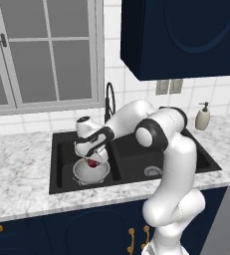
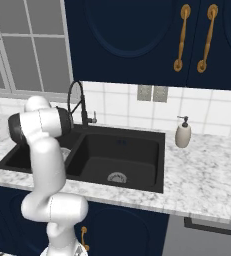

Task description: Put the colander in the sink, put the pear in the colander, and turn on the sink faucet and pour water over the colander.

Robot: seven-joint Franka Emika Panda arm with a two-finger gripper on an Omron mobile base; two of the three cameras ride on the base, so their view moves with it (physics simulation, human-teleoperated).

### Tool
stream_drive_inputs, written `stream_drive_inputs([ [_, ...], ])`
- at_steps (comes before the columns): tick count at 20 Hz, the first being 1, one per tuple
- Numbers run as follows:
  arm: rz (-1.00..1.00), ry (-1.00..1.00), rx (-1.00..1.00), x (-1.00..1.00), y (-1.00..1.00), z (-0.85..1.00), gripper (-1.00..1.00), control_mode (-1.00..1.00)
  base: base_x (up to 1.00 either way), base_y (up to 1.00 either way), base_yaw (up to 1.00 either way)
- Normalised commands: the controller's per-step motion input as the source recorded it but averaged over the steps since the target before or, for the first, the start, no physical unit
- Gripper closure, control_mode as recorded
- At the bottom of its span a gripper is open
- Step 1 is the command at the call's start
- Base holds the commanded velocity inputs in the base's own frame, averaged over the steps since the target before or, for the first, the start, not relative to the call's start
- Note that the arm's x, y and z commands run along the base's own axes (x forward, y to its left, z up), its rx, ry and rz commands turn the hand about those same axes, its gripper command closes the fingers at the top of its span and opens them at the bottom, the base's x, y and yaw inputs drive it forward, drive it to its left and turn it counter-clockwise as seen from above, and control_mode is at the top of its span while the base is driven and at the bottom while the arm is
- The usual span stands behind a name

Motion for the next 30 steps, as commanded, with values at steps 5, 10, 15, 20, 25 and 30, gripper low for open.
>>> stream_drive_inputs([
  [5, 0.0, 0.0, 0.0, 0.21, 0.0, -0.55, 1.0, -1.0, 0.0, 0.0, 0.0],
  [10, -0.01, 0.0, 0.0, 0.24, 0.02, -0.36, 1.0, -1.0, 0.0, 0.0, 0.0],
  [15, -0.02, 0.0, 0.0, 0.12, 0.02, -0.41, 1.0, -1.0, 0.0, 0.0, 0.0],
  [20, -0.01, 0.0, 0.0, 0.12, 0.01, -0.34, 1.0, -1.0, 0.0, 0.0, 0.0],
  [25, 0.0, 0.0, 0.0, 0.15, 0.0, -0.25, 1.0, -1.0, 0.0, 0.0, 0.0],
  [30, 0.0, 0.0, 0.0, 0.09, 0.0, -0.31, 1.0, -1.0, 0.0, 0.0, 0.0],
])
